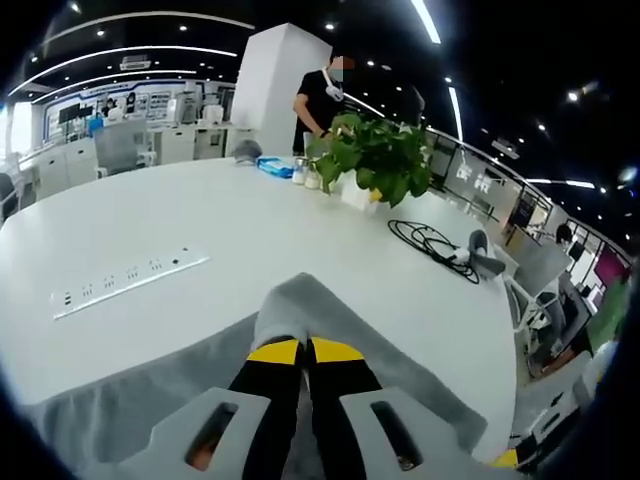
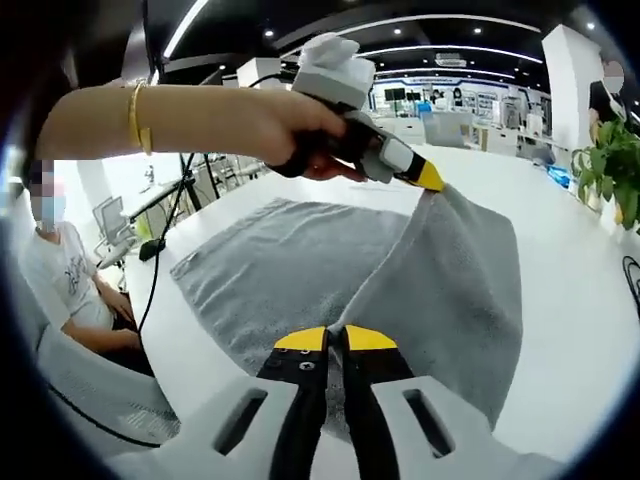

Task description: Fold the towel on the table until its edges align and the towel forms a compact rectangular stack.

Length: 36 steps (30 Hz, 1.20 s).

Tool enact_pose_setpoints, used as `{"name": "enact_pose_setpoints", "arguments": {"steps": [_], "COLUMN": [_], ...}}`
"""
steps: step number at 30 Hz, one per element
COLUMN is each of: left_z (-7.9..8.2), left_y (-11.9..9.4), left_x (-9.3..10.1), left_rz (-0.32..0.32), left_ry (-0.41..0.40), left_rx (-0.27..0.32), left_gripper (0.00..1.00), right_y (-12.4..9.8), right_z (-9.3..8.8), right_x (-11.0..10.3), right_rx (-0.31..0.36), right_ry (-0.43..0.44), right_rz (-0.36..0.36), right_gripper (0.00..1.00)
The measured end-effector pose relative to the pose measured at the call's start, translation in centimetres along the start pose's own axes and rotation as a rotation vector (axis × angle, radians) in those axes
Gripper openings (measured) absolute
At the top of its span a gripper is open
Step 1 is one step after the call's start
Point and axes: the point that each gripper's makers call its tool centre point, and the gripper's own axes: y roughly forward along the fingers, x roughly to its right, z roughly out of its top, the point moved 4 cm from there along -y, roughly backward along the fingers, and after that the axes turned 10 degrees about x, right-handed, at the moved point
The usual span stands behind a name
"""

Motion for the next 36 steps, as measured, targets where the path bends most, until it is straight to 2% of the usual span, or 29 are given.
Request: {"name": "enact_pose_setpoints", "arguments": {"steps": [8, 13, 20, 24, 27, 31, 36], "left_z": [-0.9, -1.3, -1.2, -1.7, -1.9, -2.6, -2.7], "left_y": [-1.1, -1.8, -2.9, -2.9, -2.8, -2.3, -2.1], "left_x": [-0.3, -1.2, -2.1, -2.4, -1.5, -2.3, -3.2], "left_rz": [0.023, 0.043, 0.070, 0.077, 0.041, 0.068, 0.110], "left_ry": [-0.023, -0.043, -0.113, -0.141, -0.185, -0.188, -0.249], "left_rx": [0.000, 0.000, 0.042, 0.042, 0.056, 0.042, 0.047], "left_gripper": [0.02, 0.02, 0.06, 0.12, 0.14, 0.16, 0.16], "right_y": [-1.1, -1.9, -2.2, -2.5, -2.7, -3.1, -3.4], "right_z": [1.8, 3.8, 4.9, 5.4, 5.8, 6.2, 6.4], "right_x": [-2.6, -3.6, -4.1, -4.1, -4.0, -3.8, -3.5], "right_rx": [0.035, 0.076, 0.097, 0.116, 0.125, 0.133, 0.139], "right_ry": [-0.012, 0.014, 0.010, 0.007, 0.005, 0.002, 0.009], "right_rz": [0.095, 0.111, 0.131, 0.142, 0.141, 0.137, 0.129], "right_gripper": [0.02, 0.02, 0.01, 0.01, 0.01, 0.02, 0.02]}}
